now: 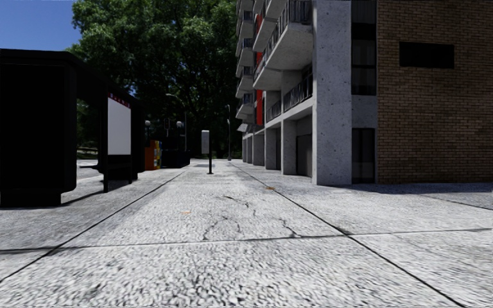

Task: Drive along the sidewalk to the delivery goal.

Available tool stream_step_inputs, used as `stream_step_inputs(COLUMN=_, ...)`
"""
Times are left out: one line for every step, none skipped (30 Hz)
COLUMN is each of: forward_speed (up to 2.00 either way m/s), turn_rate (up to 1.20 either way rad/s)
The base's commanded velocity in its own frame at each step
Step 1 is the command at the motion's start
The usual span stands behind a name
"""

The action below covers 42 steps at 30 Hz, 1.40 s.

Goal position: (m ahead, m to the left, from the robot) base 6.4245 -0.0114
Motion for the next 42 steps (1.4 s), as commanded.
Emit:
stream_step_inputs(forward_speed=2.0, turn_rate=0.32)
stream_step_inputs(forward_speed=2.0, turn_rate=0.33)
stream_step_inputs(forward_speed=2.0, turn_rate=0.33)
stream_step_inputs(forward_speed=2.0, turn_rate=0.33)
stream_step_inputs(forward_speed=2.0, turn_rate=0.33)
stream_step_inputs(forward_speed=2.0, turn_rate=0.33)
stream_step_inputs(forward_speed=2.0, turn_rate=0.29)
stream_step_inputs(forward_speed=2.0, turn_rate=0.0)
stream_step_inputs(forward_speed=2.0, turn_rate=0.0)
stream_step_inputs(forward_speed=2.0, turn_rate=0.0)
stream_step_inputs(forward_speed=2.0, turn_rate=0.0)
stream_step_inputs(forward_speed=2.0, turn_rate=0.0)
stream_step_inputs(forward_speed=2.0, turn_rate=0.0)
stream_step_inputs(forward_speed=2.0, turn_rate=0.0)
stream_step_inputs(forward_speed=2.0, turn_rate=0.0)
stream_step_inputs(forward_speed=2.0, turn_rate=0.0)
stream_step_inputs(forward_speed=2.0, turn_rate=0.0)
stream_step_inputs(forward_speed=2.0, turn_rate=0.0)
stream_step_inputs(forward_speed=2.0, turn_rate=0.0)
stream_step_inputs(forward_speed=2.0, turn_rate=0.0)
stream_step_inputs(forward_speed=2.0, turn_rate=0.0)
stream_step_inputs(forward_speed=2.0, turn_rate=0.0)
stream_step_inputs(forward_speed=2.0, turn_rate=0.0)
stream_step_inputs(forward_speed=2.0, turn_rate=0.0)
stream_step_inputs(forward_speed=2.0, turn_rate=0.0)
stream_step_inputs(forward_speed=2.0, turn_rate=0.0)
stream_step_inputs(forward_speed=2.0, turn_rate=0.0)
stream_step_inputs(forward_speed=2.0, turn_rate=0.0)
stream_step_inputs(forward_speed=2.0, turn_rate=0.0)
stream_step_inputs(forward_speed=2.0, turn_rate=0.0)
stream_step_inputs(forward_speed=2.0, turn_rate=0.0)
stream_step_inputs(forward_speed=2.0, turn_rate=0.0)
stream_step_inputs(forward_speed=2.0, turn_rate=0.0)
stream_step_inputs(forward_speed=2.0, turn_rate=0.0)
stream_step_inputs(forward_speed=2.0, turn_rate=0.0)
stream_step_inputs(forward_speed=2.0, turn_rate=0.0)
stream_step_inputs(forward_speed=2.0, turn_rate=0.0)
stream_step_inputs(forward_speed=2.0, turn_rate=0.0)
stream_step_inputs(forward_speed=2.0, turn_rate=0.0)
stream_step_inputs(forward_speed=2.0, turn_rate=0.0)
stream_step_inputs(forward_speed=2.0, turn_rate=0.0)
stream_step_inputs(forward_speed=2.0, turn_rate=0.0)
